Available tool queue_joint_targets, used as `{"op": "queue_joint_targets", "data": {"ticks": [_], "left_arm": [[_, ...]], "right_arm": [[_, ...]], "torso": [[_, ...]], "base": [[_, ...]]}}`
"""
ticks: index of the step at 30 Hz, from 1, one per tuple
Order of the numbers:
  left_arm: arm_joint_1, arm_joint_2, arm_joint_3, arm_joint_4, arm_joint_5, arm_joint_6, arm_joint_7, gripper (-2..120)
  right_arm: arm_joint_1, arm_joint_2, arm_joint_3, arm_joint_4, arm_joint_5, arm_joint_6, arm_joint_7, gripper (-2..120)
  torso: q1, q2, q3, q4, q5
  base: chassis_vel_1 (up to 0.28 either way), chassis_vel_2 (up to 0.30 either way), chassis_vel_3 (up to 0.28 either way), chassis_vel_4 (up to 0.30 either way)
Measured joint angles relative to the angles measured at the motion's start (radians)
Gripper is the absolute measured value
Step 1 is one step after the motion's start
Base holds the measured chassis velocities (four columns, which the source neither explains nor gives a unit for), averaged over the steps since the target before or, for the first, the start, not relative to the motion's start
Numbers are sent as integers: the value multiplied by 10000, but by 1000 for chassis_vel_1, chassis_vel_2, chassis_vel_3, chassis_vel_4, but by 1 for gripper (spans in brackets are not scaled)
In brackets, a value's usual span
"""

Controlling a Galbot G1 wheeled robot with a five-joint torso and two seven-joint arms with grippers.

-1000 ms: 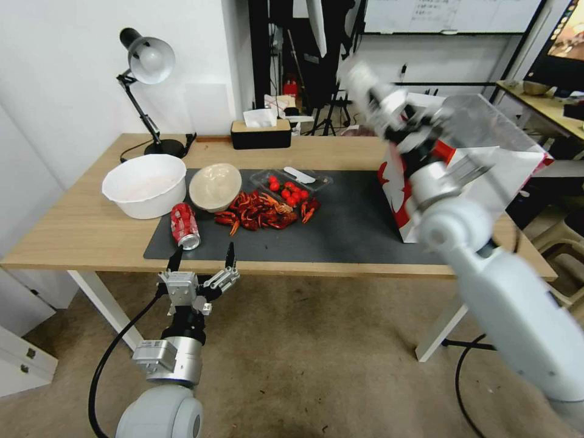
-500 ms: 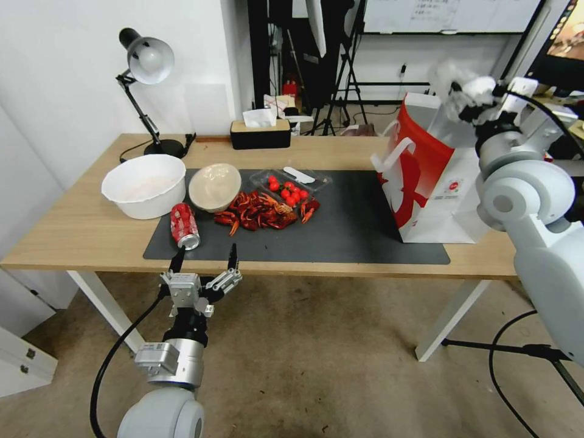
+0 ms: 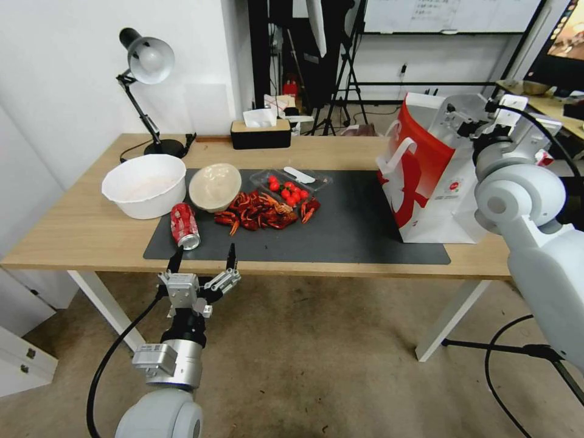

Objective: Pick up the trash from the table and place it into the takeout bag.

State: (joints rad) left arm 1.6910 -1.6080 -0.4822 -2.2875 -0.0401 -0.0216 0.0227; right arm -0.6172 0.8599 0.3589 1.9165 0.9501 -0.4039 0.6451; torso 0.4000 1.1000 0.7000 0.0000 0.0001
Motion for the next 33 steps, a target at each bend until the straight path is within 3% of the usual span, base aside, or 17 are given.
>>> {"op": "queue_joint_targets", "data": {"ticks": [4, 7, 11, 18, 20, 24, 27, 29, 33], "left_arm": [[-14, 0, -13, 0, -12, 14, -1, 100], [-26, 0, -21, 18, -33, 14, -1, 100], [-41, 0, -24, 58, -39, 14, -2, 100], [-86, -1, -27, 185, -59, 11, -2, 100], [-89, 2, -27, 202, -61, 9, -3, 100], [-105, 0, -43, 295, -81, -24, -7, 100], [-106, 2, -47, 311, -89, -37, -10, 100], [-115, 6, -58, 356, -133, -49, -14, 100], [-137, 26, -58, 396, -148, -51, -17, 100]], "right_arm": [[-189, -221, 317, 459, 521, 970, -813, 100], [-778, -477, 564, 1047, 749, 2245, -2046, 100], [-1589, -583, 682, 1602, 568, 3065, -3007, 100], [-4228, -349, 558, 2936, -1889, 4514, -4646, 100], [-4480, -292, 549, 3021, -2199, 4612, -4696, 100], [-6479, 273, 596, 3429, -4076, 5282, -4769, 100], [-6988, 479, 625, 3518, -4461, 5402, -4688, 100], [-8414, 1143, 657, 3605, -5619, 5854, -4422, 100], [-9359, 1750, 587, 3329, -6501, 6354, -4078, 100]], "torso": [[0, 0, 0, 1, -2], [0, 1, -1, 0, -4], [-1, 0, -1, -2, -3], [-2, 1, -1, 0, -2], [-2, 1, -1, 0, 0], [-2, 0, -1, -1, -1], [-3, 1, -1, -2, 0], [-2, 1, -1, -3, -3], [-2, 1, -1, 0, -2]], "base": [[0, 0, 0, 0], [0, 0, 0, 0], [0, 0, 0, 0], [0, 0, 0, 0], [0, 0, 0, 0], [0, 0, 0, 0], [0, 0, 0, 0], [0, 0, 0, 0], [0, 0, 0, 0]]}}
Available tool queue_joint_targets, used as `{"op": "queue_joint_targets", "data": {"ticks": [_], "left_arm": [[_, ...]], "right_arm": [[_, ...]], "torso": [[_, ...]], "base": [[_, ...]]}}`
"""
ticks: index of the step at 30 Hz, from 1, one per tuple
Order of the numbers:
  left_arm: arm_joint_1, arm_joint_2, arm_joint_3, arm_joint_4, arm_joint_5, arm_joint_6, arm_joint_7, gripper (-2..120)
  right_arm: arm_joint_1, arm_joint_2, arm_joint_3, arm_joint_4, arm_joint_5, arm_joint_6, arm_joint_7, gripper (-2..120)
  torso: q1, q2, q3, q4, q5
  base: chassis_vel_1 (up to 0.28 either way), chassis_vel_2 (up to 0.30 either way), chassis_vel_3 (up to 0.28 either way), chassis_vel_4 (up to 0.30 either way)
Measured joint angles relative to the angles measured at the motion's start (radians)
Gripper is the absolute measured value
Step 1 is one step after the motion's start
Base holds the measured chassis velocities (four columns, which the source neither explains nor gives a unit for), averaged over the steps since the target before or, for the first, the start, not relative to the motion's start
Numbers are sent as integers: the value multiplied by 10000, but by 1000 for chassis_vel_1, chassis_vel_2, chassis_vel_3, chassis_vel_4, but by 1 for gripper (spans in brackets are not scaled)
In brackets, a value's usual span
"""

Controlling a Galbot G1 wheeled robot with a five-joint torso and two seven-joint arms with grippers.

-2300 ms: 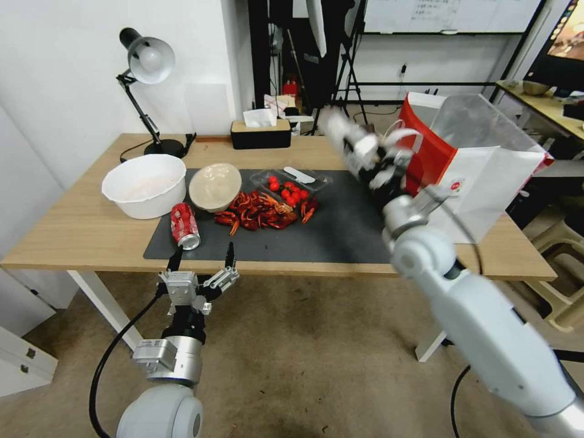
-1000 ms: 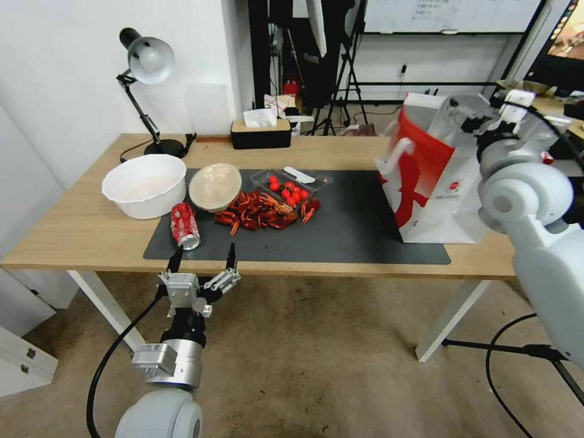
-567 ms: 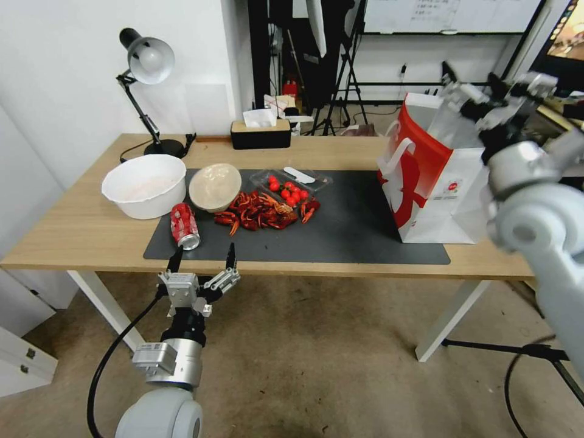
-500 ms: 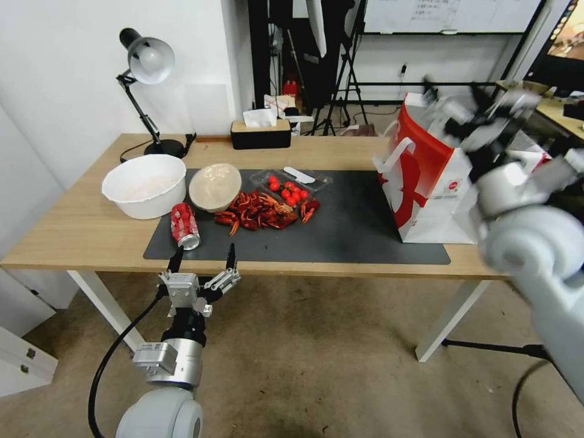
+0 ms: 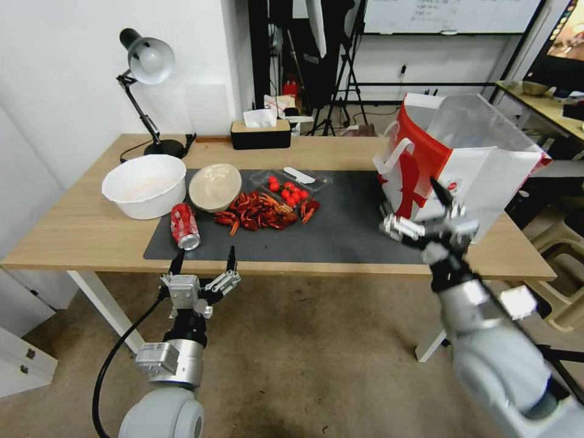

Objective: Pick up the trash from the table and place it into the takeout bag.

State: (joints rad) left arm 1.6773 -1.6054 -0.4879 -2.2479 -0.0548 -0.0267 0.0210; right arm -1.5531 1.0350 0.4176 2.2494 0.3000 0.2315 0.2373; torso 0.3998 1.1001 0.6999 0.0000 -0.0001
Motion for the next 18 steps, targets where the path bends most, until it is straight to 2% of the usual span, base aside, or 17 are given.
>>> {"op": "queue_joint_targets", "data": {"ticks": [8, 18], "left_arm": [[-15, 86, 4, 64, -30, -4, -4, 100], [-37, 123, 13, 177, -32, -12, -6, 100]], "right_arm": [[-1392, 781, -185, -912, -623, 919, 440, 100], [-1516, 1074, -376, -1587, -688, 1162, 484, 100]], "torso": [[0, -1, 0, 0, 0], [1, -1, 1, 1, 0]], "base": [[0, 0, 0, 0], [0, 0, 0, 0]]}}
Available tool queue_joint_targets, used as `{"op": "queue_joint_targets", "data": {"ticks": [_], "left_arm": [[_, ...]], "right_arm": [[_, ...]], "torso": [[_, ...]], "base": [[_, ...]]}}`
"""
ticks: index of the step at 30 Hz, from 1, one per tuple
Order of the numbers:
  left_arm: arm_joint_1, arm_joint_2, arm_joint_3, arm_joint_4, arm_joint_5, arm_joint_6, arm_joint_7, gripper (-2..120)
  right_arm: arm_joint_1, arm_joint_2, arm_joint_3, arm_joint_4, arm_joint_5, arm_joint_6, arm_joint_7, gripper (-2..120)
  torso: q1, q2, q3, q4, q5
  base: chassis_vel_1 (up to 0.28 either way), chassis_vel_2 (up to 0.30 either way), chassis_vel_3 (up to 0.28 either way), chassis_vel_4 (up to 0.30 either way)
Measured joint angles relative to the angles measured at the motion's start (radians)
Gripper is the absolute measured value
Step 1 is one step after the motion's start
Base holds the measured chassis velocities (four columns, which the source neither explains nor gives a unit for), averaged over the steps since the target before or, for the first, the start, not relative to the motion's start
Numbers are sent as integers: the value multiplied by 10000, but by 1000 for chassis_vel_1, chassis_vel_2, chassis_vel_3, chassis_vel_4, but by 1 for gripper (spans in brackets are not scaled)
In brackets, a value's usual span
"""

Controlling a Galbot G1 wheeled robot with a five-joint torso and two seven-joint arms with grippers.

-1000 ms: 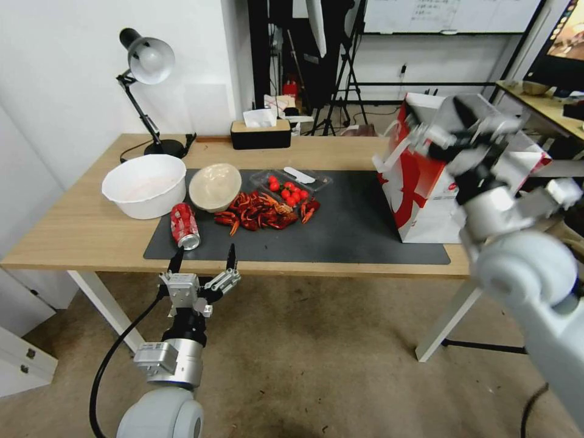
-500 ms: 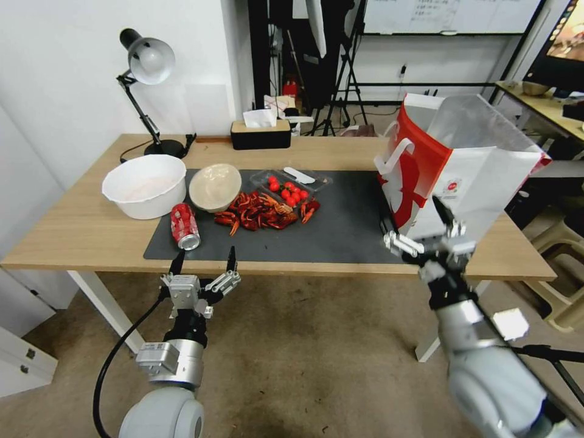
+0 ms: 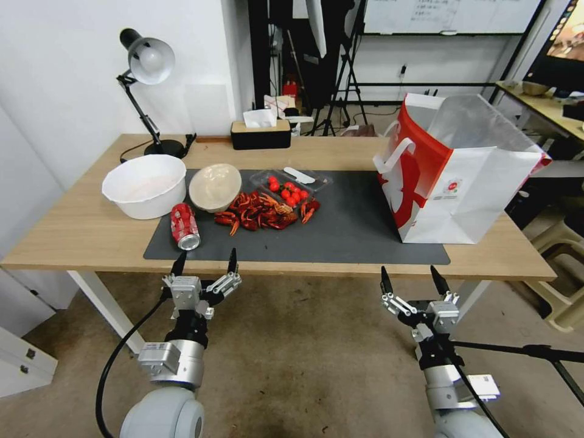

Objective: Pick up the trash from the table and place it into the takeout bag.

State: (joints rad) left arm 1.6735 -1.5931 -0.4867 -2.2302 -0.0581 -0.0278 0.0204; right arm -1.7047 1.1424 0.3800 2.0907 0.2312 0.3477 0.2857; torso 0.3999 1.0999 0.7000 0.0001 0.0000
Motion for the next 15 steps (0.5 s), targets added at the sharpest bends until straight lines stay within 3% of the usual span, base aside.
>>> {"op": "queue_joint_targets", "data": {"ticks": [9, 13, 15], "left_arm": [[-432, 136, -3, 314, -60, 208, -277, 100], [-928, 394, -85, 402, -536, 945, -627, 100], [-1619, 905, -199, 367, -1307, 2191, -1062, 100]], "right_arm": [[81, -14, 16, 40, -3, -5, -11, 100], [182, -53, -31, 101, -8, -67, -24, 100], [298, -71, -108, 169, -36, -125, -47, 100]], "torso": [[1, 0, 0, -1, 0], [0, 0, 0, -2, -2], [2, 0, 0, 0, -3]], "base": [[0, 0, 0, 0], [0, 0, 0, 0], [0, 0, 0, 0]]}}
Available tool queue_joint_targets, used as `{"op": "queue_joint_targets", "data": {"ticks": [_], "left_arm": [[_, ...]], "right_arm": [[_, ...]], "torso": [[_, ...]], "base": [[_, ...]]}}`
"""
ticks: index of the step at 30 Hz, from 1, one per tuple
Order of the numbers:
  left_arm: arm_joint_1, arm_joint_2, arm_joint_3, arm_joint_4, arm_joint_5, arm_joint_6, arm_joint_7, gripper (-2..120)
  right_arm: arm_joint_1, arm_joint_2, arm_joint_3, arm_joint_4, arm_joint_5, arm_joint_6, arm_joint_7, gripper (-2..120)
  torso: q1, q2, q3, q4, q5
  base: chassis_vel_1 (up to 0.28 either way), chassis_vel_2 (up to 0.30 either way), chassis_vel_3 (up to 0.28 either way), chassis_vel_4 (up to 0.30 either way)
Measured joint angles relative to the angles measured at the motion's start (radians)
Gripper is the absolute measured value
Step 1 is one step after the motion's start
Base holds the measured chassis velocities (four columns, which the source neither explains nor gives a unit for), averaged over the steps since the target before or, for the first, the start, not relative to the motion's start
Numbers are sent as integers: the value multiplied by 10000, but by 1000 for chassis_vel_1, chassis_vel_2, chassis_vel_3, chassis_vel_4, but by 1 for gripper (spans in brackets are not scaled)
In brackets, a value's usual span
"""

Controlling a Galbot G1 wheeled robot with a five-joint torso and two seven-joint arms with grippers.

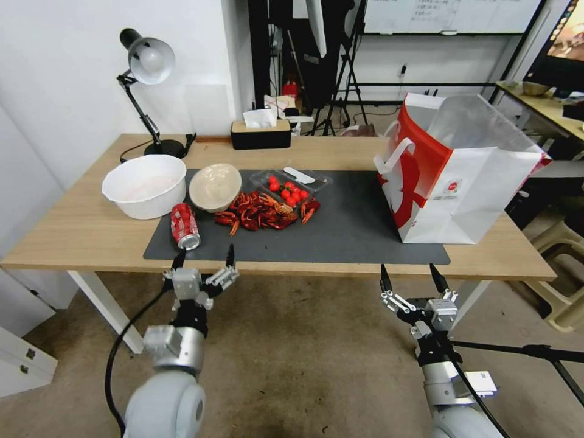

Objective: Pick up the trash from the table and place it into the takeout bag.

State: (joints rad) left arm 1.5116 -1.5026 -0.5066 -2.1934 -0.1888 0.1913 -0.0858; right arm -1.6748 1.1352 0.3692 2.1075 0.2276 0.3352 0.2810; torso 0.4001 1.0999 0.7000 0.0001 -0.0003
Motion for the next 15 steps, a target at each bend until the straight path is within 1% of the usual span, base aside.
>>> {"op": "queue_joint_targets", "data": {"ticks": [1, 3, 4, 5, 7, 8, 9, 10, 11, 13, 14, 15], "left_arm": [[0, 0, 0, 0, 0, 0, 0, 100], [-461, 488, -92, -31, -580, 1015, -385, 100], [-771, 844, -147, -14, -999, 1679, -690, 100], [-771, 844, -147, -14, -999, 1679, -690, 100], [-1117, 1239, -183, 114, -1511, 2436, -1118, 100], [-1456, 1531, -218, 366, -1784, 2833, -1388, 100], [-1609, 1675, -249, 511, -1878, 3002, -1471, 100], [-1609, 1675, -249, 511, -1878, 3002, -1471, 100], [-1811, 1882, -277, 694, -2067, 3324, -1624, 100], [-2078, 2122, -289, 924, -2418, 3674, -1916, 100], [-2078, 2122, -289, 924, -2418, 3674, -1916, 100], [-2249, 2248, -290, 1078, -2604, 3792, -2068, 100]], "right_arm": [[0, 0, 0, 0, 0, 0, 0, 100], [18, 12, -11, 60, -31, -35, -1, 100], [23, 21, -15, 99, -52, -52, -4, 100], [23, 21, -15, 99, -52, -52, -4, 100], [36, 42, -20, 135, -74, -74, -5, 100], [58, 62, -26, 149, -111, -97, -5, 100], [65, 77, -38, 155, -133, -109, -5, 100], [65, 77, -38, 155, -133, -109, -5, 100], [77, 99, -52, 168, -166, -131, -5, 100], [92, 134, -69, 180, -208, -148, -5, 100], [92, 134, -69, 180, -208, -148, -5, 100], [98, 147, -70, 180, -231, -158, -5, 100]], "torso": [[0, 0, 0, 0, 0], [0, 0, 0, -1, 3], [0, 0, 0, 0, 2], [0, 0, 0, 0, 2], [1, 0, 0, -1, 2], [0, 0, 0, 0, 1], [0, 0, 0, -2, 2], [0, 0, 0, -2, 2], [1, 0, 1, -1, -1], [0, 0, 1, 0, 2], [0, 0, 1, 0, 2], [1, 0, 0, 0, 0]], "base": [[0, 0, 0, 0], [0, 0, 0, 0], [0, 0, 0, 0], [0, 0, 0, 0], [0, 0, 0, 0], [0, 0, 0, 0], [0, 0, 0, 0], [0, 0, 0, 0], [0, 0, 0, 0], [0, 0, 0, 0], [0, 0, 0, 0], [0, 0, 0, 0]]}}
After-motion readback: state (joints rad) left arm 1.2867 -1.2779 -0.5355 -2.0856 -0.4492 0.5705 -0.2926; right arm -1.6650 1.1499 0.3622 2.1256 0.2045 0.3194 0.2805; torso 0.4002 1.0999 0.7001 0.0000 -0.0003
